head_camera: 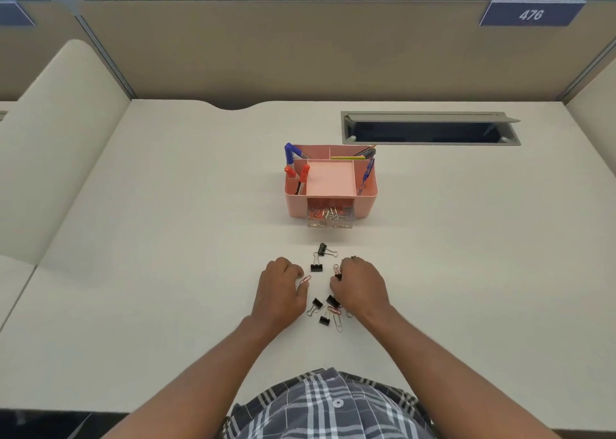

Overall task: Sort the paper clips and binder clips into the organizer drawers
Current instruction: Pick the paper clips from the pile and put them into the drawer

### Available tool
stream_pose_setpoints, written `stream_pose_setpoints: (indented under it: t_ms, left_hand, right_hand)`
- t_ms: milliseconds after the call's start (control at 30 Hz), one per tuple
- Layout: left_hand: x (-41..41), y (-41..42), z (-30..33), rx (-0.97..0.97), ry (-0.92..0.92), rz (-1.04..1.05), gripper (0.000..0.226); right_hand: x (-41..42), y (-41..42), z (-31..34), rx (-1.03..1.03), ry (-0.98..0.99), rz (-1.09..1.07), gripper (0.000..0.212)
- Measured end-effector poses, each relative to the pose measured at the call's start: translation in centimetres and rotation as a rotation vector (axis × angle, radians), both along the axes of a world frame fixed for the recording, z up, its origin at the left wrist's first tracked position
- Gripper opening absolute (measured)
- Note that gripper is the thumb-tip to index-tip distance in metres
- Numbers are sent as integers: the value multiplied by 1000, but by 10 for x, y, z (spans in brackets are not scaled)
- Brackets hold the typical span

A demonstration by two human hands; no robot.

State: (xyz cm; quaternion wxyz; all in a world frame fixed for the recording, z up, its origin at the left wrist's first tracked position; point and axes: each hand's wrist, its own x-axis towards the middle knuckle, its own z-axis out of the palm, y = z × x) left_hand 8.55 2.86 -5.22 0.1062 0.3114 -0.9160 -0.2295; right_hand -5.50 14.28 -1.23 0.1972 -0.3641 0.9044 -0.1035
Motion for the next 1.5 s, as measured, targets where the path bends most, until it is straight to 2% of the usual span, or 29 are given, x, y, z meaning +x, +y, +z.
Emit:
stream_pose_setpoints:
  t_ms: [167, 333, 533, 600, 767, 900, 1067, 1133, 1233, 1300, 1400, 1500]
  left_hand:
    - [-7, -1, 2, 37, -43, 4, 8]
    - [-12, -2, 5, 91, -74, -3, 4]
    - [-12, -4, 7, 124, -78, -4, 2]
    - [-11, -4, 8, 142, -72, 0, 2]
    - [-7, -5, 13, 194, -37, 11, 4]
    - [-9, -6, 15, 241, 9, 50, 6]
    - [-20, -6, 28, 252, 142, 62, 7]
    - [-28, -9, 37, 229, 237, 50, 5]
    - [-44, -18, 53, 153, 337, 43, 5]
    - [-58, -26, 64, 103, 375, 36, 7]
    - [-80, -37, 77, 74, 373, 19, 11]
    - [-98, -43, 83, 58, 351, 18, 12]
  right_hand:
    - [-12, 3, 4, -66, 13, -61, 19]
    - [-25, 14, 0, 22, 47, -102, 17]
    - [-13, 6, -4, -68, 73, -7, 23]
    - [-6, 0, -4, -36, 66, 27, 23]
    - [0, -7, -7, 11, 73, 29, 12]
    - [0, -9, -6, 24, 43, 61, 19]
    - [-3, -7, -4, 3, 44, 134, 16]
    - [-9, -7, 0, -129, 55, 124, 12]
    - [-19, -12, 15, -480, 74, 33, 10]
    - [-31, -21, 30, -605, 84, -8, 11]
    - [-48, -39, 47, -621, 81, -21, 14]
    - [-59, -52, 55, -540, 70, -17, 19]
